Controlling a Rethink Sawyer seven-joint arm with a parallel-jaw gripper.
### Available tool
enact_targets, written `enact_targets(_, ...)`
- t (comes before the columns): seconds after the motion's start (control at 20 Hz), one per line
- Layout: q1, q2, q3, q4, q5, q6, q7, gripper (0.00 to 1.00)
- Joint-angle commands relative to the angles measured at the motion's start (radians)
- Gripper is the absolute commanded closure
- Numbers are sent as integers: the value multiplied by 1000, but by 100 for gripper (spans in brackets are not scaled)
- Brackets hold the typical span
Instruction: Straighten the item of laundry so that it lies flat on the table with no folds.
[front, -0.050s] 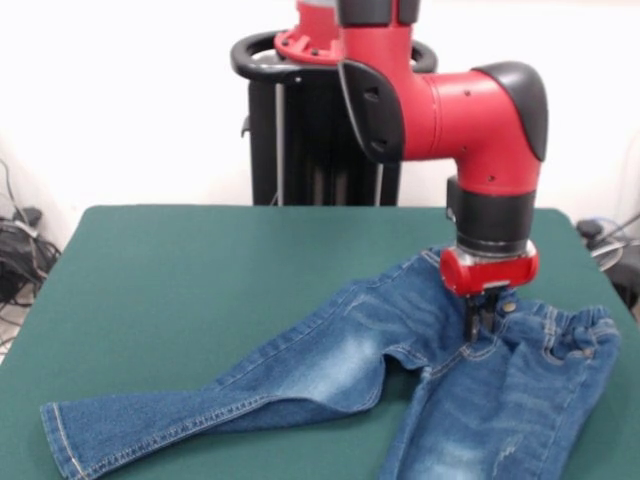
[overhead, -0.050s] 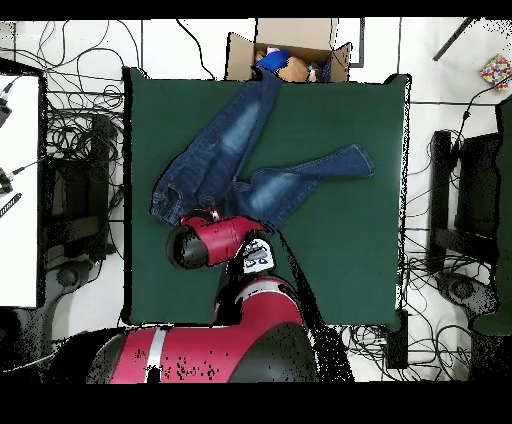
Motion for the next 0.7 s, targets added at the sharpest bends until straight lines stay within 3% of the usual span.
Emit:
enact_targets(0.05,45,-52,10,220,77,110,253,100)
enact_targets(0.3,60,-119,-1,269,116,138,241,100)
enact_targets(0.7,60,-128,-8,289,143,135,210,100)
